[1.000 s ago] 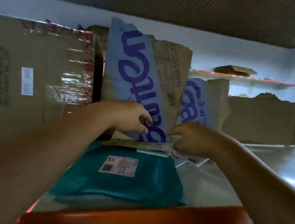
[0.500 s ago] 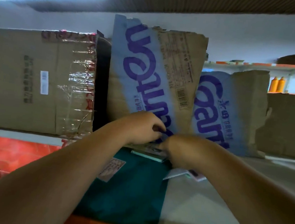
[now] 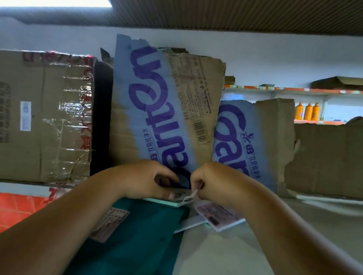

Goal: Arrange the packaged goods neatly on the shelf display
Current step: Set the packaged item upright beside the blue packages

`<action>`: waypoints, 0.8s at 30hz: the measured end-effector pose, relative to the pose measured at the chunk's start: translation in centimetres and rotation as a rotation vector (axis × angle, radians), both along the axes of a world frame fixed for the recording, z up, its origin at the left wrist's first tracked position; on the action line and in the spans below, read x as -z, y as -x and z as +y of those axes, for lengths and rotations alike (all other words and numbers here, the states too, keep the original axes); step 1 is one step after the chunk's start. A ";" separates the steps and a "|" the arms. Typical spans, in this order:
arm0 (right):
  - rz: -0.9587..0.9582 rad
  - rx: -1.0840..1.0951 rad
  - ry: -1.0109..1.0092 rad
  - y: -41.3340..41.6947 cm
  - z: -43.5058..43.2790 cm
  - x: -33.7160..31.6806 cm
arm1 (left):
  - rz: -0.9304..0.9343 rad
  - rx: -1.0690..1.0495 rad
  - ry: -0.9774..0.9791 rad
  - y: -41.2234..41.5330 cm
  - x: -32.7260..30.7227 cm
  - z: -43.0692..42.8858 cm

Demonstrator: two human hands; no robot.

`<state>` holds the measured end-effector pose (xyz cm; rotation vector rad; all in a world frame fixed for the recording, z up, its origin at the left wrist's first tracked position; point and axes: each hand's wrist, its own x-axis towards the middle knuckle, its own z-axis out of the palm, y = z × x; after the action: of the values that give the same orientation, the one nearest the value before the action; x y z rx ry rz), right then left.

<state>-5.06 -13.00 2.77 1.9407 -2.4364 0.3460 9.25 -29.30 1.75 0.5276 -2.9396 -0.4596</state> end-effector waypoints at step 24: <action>-0.511 0.031 0.537 3.9 0.4 -0.6 | 0.475 -0.030 0.077 -1.2 -0.8 0.7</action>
<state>-8.93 -12.55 3.37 1.7148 -2.2562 1.4744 10.45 -28.59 2.56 0.3874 -2.4796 -0.3998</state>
